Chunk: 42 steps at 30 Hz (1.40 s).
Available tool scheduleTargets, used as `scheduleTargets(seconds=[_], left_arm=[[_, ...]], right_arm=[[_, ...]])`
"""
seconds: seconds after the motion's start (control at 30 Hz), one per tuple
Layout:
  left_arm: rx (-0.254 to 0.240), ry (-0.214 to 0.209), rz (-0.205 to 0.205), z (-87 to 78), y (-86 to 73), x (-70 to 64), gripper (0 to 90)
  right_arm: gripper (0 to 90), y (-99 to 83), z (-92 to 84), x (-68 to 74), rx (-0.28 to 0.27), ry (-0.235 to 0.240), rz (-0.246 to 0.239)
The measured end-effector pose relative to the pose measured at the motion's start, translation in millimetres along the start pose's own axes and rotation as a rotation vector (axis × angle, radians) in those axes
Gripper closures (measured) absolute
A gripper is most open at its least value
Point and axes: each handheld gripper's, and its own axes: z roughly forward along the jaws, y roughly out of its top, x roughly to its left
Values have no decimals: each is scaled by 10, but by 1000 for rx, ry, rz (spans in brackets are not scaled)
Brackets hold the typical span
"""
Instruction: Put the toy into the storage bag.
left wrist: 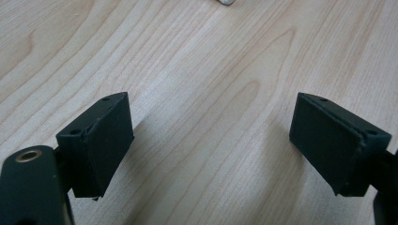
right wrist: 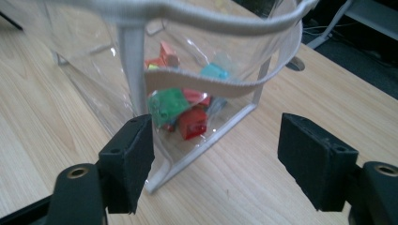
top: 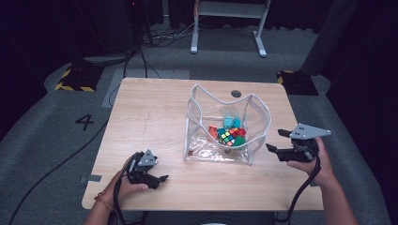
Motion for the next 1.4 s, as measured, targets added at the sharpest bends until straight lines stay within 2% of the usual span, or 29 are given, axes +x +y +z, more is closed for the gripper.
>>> scheduleTargets(seconds=[0.43, 0.53, 0.63, 0.7, 0.93, 1.07, 1.1, 1.2, 1.27, 1.4], left_arm=[[0, -1, -1, 1, 0, -1, 139], [0, 0, 0, 0, 0, 0, 139], [0, 0, 0, 0, 0, 0, 139], [0, 0, 0, 0, 0, 0, 139], [0, 0, 0, 0, 0, 0, 139], [0, 0, -1, 0, 0, 0, 139], [0, 0, 0, 0, 0, 0, 139], [0, 0, 0, 0, 0, 1, 140], [0, 0, 0, 0, 0, 0, 140], [1, -5, -2, 1, -1, 0, 140]], right_arm=[[256, -293, 231, 69, 68, 41, -4], [246, -367, 272, 84, 89, 38, -34], [246, -439, 304, 93, 102, 47, -33], [243, -485, 329, 110, 101, 49, -9], [235, -663, 364, 113, 131, 38, -6], [234, -739, 376, 107, 132, 35, 19], [234, -807, 383, 96, 144, 33, 38], [234, -865, 392, 82, 145, 30, 36], [235, -959, 398, 66, 159, 26, 58], [234, -1031, 393, 69, 159, 22, 82]])
